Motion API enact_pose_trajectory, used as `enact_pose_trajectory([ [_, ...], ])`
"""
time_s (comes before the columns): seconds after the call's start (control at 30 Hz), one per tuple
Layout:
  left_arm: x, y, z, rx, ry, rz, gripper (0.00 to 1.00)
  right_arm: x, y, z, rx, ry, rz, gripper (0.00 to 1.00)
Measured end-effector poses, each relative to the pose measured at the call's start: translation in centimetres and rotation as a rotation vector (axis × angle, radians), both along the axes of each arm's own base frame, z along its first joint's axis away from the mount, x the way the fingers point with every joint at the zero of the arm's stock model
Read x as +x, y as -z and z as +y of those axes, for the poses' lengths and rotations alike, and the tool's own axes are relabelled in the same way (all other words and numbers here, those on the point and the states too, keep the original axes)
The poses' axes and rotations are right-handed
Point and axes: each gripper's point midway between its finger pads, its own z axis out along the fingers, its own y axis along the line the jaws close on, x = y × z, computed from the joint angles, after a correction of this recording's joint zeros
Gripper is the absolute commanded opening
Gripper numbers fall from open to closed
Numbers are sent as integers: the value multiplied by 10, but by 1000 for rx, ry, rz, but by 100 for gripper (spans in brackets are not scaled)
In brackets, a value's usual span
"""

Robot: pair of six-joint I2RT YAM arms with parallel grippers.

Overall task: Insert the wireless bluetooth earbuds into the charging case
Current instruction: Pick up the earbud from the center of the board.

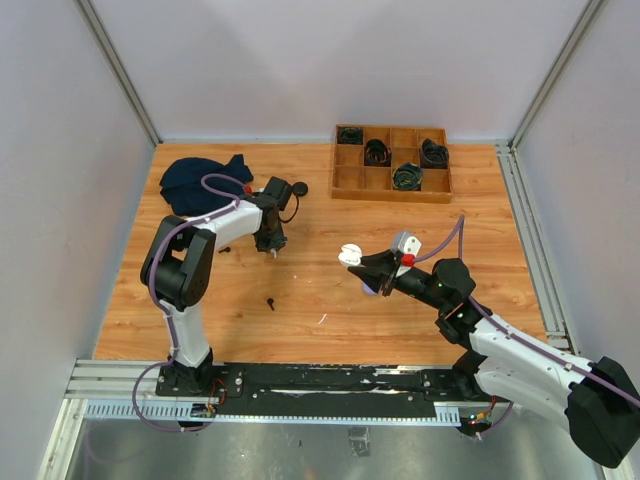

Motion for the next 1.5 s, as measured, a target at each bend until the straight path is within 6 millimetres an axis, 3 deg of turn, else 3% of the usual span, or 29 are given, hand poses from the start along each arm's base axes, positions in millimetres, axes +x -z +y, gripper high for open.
enact_pose_trajectory([
  [0.4, -4, -1, -3, -20, 41, 9, 11, 0, 0, 0, -1, 0, 1, 4],
  [0.6, -23, -2, -6, -78, 65, 9, 3, 0, 1, 1, -6, -2, 8, 5],
  [0.73, -32, -13, -9, -121, 87, -23, 1, 0, 2, 0, -10, -2, 13, 5],
  [0.83, -31, -34, -16, -161, 119, -98, 0, -1, 3, 0, -16, 0, 20, 5],
  [1.03, -32, -97, -46, -270, 260, -328, 0, 0, -10, -2, -12, 7, 10, 5],
  [1.23, -55, -162, -79, -392, 453, -587, 0, -1, -22, -3, -2, 7, -3, 5],
  [1.5, -85, -231, -92, -544, 622, -872, 0, -2, -23, -3, -1, 6, -3, 5],
])
